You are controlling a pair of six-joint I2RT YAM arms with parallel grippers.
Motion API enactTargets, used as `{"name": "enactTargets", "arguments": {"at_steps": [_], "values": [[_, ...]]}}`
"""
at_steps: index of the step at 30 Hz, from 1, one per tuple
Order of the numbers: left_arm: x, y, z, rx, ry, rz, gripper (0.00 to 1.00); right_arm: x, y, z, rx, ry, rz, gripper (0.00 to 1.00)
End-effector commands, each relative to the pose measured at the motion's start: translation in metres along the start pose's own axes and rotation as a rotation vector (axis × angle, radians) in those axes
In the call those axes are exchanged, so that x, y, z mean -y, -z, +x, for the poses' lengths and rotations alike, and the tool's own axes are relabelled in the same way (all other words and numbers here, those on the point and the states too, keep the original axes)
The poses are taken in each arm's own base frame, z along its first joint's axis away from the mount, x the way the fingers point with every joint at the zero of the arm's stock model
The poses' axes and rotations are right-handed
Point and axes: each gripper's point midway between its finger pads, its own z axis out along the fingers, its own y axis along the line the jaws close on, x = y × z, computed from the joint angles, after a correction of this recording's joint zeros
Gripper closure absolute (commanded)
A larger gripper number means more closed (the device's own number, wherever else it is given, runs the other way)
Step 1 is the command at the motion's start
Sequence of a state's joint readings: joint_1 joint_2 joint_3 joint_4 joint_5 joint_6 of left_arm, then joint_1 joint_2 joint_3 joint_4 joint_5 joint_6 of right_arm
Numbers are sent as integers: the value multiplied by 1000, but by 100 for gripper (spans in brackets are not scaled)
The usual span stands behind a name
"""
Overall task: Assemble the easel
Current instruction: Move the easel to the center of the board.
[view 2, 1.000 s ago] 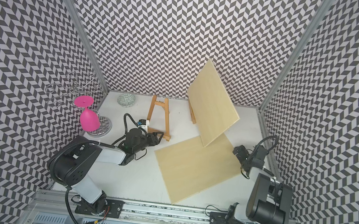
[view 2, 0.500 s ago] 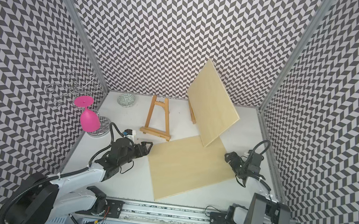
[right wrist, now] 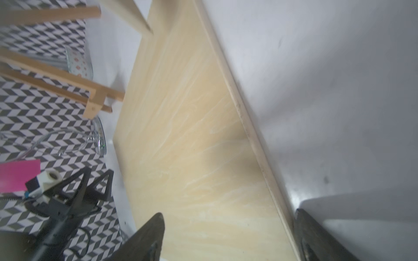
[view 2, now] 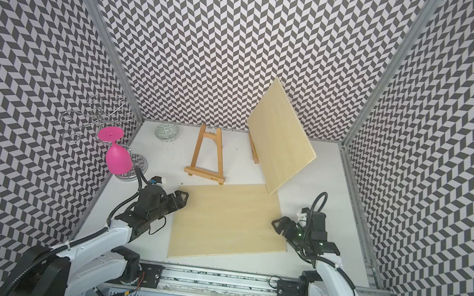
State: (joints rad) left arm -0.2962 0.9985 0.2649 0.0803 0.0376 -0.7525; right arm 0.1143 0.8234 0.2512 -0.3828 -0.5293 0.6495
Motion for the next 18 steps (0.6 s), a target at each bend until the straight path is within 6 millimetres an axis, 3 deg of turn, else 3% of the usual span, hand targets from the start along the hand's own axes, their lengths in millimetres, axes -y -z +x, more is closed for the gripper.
{"name": "enactTargets", "arguments": {"at_steps": [1,3,6,12,18], "values": [[-14,4,-9,32,8,-59,16,4,-4,40,-142,-24,37,12],[-22,5,-13,27,14,-99,15,2,-5,41,-145,39,54,10],[-25,7,-13,25,10,-105,14,5,-8,16,-61,141,115,6],[-31,8,-14,14,-11,-126,9,1,-22,0,-75,174,149,5],[-38,7,-24,30,14,-123,4,-19,-44,34,-193,224,115,5]]}}
